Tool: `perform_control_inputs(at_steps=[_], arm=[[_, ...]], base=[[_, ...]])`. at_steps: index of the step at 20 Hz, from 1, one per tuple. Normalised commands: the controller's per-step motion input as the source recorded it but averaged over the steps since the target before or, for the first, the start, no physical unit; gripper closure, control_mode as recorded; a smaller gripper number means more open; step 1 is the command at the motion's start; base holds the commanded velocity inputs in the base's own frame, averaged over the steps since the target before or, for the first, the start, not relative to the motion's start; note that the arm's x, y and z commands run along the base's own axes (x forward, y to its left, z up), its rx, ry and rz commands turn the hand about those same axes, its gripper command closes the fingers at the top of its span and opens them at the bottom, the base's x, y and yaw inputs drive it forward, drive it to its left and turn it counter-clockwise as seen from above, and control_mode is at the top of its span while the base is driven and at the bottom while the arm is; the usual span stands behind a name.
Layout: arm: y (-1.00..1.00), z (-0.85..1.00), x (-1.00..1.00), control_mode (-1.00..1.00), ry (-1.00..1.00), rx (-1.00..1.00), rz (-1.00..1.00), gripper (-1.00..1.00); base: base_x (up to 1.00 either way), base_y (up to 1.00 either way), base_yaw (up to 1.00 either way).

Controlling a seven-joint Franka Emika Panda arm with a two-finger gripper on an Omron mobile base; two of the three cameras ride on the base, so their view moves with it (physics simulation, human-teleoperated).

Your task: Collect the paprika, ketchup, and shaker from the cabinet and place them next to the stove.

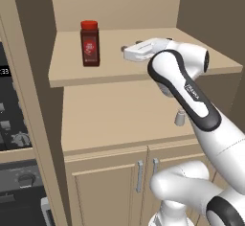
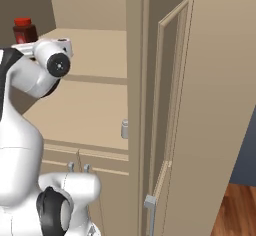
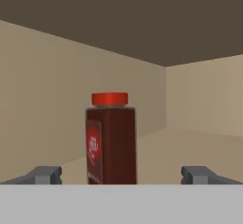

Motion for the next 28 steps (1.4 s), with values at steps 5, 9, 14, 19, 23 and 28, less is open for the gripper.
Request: perform_control_inputs(at_steps=[5,9,14,19,23,28], arm=[[0.17,0.00,0.24,-1.00,0.04,0.00,0.04,-1.00],[0.18,0.02,0.17,-1.00,0.08,0.00,0.08,-1.00],[0.14,0.04,0.14,-1.00,0.10,0.00,0.09,-1.00],[0.06,0.00,0.15,-1.00,0.07,0.00,0.08,-1.00],[0.01,0.00,0.17,-1.00,0.04,0.00,0.08,-1.00],[0.00,0.00,0.17,-1.00,0.03,0.00,0.09,-1.00]], base=[[0.00,0.00,0.00],[0.00,0.00,0.00],[0.00,0.00,0.00],[0.00,0.00,0.00],[0.00,0.00,0.00],[0.00,0.00,0.00]])
